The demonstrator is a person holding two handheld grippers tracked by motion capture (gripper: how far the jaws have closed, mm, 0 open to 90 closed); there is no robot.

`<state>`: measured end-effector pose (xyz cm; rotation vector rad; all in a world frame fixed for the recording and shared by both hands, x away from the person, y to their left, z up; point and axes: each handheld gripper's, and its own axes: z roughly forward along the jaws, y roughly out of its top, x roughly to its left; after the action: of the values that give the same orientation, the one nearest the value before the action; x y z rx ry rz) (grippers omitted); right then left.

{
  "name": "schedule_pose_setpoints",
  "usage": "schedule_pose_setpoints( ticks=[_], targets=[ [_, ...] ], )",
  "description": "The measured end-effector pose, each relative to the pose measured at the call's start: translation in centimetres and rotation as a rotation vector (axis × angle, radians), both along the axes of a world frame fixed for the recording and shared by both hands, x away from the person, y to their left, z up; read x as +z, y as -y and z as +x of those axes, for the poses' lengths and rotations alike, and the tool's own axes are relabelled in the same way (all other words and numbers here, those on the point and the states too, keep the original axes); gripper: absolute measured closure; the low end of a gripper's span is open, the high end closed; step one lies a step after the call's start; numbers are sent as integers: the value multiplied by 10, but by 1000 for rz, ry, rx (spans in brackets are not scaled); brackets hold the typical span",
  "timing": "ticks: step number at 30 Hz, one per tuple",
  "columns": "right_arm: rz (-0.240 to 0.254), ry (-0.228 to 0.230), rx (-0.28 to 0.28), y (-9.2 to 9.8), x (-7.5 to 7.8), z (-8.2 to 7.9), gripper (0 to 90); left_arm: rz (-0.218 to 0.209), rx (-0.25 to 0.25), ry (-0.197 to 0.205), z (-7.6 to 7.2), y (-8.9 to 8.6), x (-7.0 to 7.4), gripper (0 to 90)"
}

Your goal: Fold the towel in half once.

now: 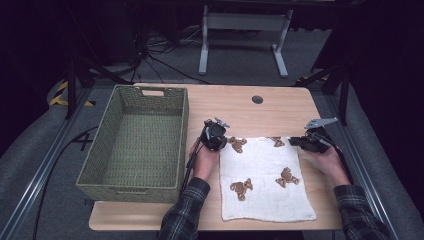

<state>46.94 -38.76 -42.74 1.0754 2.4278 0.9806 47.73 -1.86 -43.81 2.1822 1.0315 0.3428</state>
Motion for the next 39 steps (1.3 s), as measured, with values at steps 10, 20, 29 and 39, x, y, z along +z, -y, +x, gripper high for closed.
schedule_pose_setpoints(
  ticks=[10, 20, 29, 39],
  targets=[
    [20, 52, 37, -2, 25, -24, 854, -58, -21, 36, -22, -7, 23, 843],
    [41, 54, 58, 6, 30, -56, 854, -11, -54, 62, -49, -8, 34, 843],
    [36, 9, 87, 7, 20, -79, 854, 20, -106, 58, -85, -7, 28, 843],
    [16, -74, 86, 6, -4, -99, 853, 56, -174, -17, -105, -7, 1, 843]
  ],
)
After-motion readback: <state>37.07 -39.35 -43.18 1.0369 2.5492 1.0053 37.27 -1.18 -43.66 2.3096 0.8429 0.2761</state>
